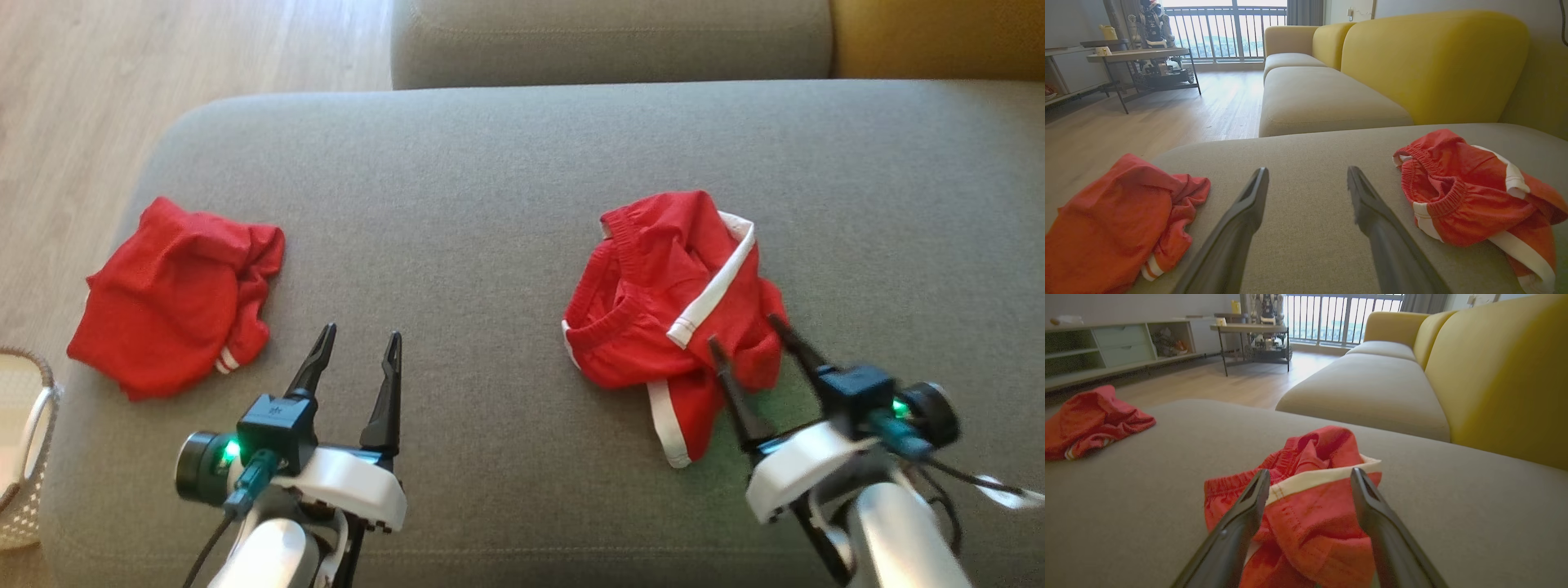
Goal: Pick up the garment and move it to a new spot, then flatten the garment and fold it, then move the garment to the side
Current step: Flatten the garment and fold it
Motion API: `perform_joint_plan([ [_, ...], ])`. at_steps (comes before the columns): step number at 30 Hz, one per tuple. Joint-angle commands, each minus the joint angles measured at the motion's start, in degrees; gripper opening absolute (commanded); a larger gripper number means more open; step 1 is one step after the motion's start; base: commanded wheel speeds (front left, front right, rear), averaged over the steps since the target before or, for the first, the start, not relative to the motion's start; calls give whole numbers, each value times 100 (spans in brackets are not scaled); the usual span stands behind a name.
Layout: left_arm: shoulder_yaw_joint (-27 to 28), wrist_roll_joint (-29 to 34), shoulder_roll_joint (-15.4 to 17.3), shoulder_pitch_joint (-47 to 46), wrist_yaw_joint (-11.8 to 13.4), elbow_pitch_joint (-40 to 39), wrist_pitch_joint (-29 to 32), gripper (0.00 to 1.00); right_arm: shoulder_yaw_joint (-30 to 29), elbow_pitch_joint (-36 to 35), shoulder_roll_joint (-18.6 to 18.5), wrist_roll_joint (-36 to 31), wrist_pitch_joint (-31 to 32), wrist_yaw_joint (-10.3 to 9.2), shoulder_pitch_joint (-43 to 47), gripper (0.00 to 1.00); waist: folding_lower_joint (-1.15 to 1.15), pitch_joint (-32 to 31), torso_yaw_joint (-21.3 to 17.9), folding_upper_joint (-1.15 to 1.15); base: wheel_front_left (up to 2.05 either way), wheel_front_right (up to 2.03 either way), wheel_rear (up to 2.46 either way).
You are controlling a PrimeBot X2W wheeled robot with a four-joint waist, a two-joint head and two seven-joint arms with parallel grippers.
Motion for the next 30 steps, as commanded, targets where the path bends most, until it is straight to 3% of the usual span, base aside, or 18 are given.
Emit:
perform_joint_plan([
  [1,279,58,32,-217,-49,-157,-69,100,208,-80,-27,-156,49,-1,-354,100,0,55,39,0,0,0,0],
  [6,373,178,-132,-228,-213,-32,-70,100,273,450,-27,-465,167,-1,-611,100,0,172,168,0,0,0,0],
  [12,454,300,-311,-249,-399,93,-70,100,-106,941,-27,-490,114,-1,-887,99,0,286,320,0,0,0,0],
  [13,469,322,-336,-250,-421,108,-70,100,-144,1036,-27,-439,138,-1,-925,23,0,297,338,0,0,0,0],
  [14,484,345,-359,-251,-445,122,-70,100,-168,1114,-27,-407,141,-1,-964,0,0,308,355,0,0,0,0],
  [24,660,526,-545,-222,-624,272,-70,100,-344,1328,-27,-156,-205,-1,-1334,0,0,225,408,0,0,0,0],
  [30,739,585,-625,-125,-671,336,-70,100,229,867,-27,438,-337,-1,-1648,0,0,24,368,0,0,0,0],
])
